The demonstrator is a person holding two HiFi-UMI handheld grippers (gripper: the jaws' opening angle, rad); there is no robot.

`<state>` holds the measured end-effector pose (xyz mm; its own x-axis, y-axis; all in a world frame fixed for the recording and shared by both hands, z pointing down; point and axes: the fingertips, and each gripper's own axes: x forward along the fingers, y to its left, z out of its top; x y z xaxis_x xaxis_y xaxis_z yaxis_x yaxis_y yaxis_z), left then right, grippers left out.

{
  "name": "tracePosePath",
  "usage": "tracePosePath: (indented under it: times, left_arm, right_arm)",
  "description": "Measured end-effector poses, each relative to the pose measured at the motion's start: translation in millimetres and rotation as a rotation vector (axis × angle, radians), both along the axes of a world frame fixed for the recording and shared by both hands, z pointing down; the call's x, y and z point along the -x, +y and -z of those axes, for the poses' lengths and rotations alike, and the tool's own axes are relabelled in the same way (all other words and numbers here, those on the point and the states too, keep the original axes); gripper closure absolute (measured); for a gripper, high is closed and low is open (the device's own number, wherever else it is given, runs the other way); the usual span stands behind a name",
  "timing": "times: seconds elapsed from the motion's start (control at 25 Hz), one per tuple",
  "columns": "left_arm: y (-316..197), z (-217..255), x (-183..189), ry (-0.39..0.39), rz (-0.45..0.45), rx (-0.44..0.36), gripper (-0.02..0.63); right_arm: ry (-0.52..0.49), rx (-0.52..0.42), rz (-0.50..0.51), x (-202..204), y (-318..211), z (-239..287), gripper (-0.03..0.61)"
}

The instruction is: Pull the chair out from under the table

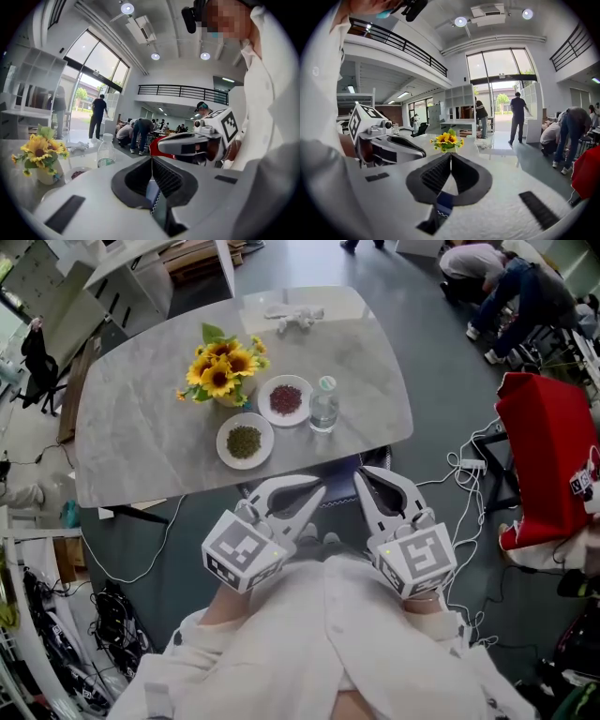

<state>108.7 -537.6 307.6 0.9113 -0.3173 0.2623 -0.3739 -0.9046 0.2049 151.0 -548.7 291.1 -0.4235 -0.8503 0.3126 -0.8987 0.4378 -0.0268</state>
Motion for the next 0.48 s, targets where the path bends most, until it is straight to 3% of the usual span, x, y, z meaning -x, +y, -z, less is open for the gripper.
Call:
tracePosePath:
  times: [0.12,0.32,0.48]
  left_arm:
    - [-1.9,-15.1,2.3,-0.068,0.013,0.013,0.597]
    - [-9.6,-39.3,8.1,-0.202,0.034,-0.049,0.596]
    - [-10.2,-52.7,11.7,-0.238,0.045,-0.028,0.595]
  right_arm:
    - [0.009,0.029,0.046,4.6,2.5,-10.4,0.575]
    - [0.027,0.077,0.114,8.5,1.9,-29.2,0.575]
    - [0.054,0.106,0.161,12.2,-1.9,-42.1,0.574]
